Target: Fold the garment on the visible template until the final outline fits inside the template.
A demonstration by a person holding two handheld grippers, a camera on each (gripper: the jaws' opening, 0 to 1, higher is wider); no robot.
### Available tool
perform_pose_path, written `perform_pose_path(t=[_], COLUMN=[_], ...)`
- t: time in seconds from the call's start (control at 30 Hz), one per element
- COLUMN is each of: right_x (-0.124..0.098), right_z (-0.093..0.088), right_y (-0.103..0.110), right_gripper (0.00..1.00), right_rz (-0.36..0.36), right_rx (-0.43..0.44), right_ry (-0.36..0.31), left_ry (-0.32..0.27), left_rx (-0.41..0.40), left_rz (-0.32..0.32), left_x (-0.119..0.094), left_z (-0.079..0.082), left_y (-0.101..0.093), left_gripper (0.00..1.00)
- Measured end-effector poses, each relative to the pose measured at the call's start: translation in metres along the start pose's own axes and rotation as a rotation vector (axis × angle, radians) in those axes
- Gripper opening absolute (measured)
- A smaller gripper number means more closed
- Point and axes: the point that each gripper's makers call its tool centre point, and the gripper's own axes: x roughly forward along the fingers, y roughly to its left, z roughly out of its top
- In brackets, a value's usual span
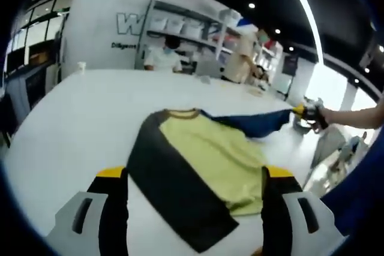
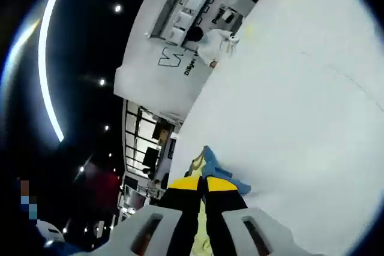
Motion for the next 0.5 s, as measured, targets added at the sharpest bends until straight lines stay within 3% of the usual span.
perform_pose_path(t=[0.07, 0.13, 0.2, 0.23, 0.37, 0.47, 0.5], right_x=[-0.006, -0.016, -0.018, -0.019, -0.033, -0.039, -0.042], right_z=[0.015, 0.038, 0.049, 0.061, 0.108, 0.123, 0.13], right_y=[-0.006, -0.02, -0.028, -0.045, -0.093, -0.128, -0.154], right_gripper=[0.0, 0.0, 0.0, 0.0, 0.0, 0.0, 0.0], right_rz=[0.049, 0.12, 0.169, 0.182, 0.303, 0.37, 0.414], right_rx=[0.079, 0.27, 0.351, 0.39, 0.542, 0.601, 0.693], right_ry=[-0.028, -0.056, -0.064, -0.103, -0.132, -0.137, -0.169], left_ry=[0.002, 0.0, 0.003, 0.001, -0.004, -0.008, -0.01], left_rx=[-0.003, -0.005, -0.01, -0.01, -0.017, -0.022, -0.022], left_rz=[0.005, -0.003, -0.002, 0.001, 0.021, 0.032, 0.033], left_x=[-0.001, 0.0, 0.0, 0.0, 0.001, -0.001, -0.001], left_z=[-0.001, -0.002, -0.002, -0.001, -0.002, -0.001, -0.001], left_y=[-0.001, -0.004, -0.003, -0.004, -0.001, -0.001, -0.001], left_gripper=[0.86, 0.86, 0.86, 0.86, 0.86, 0.86, 0.86])
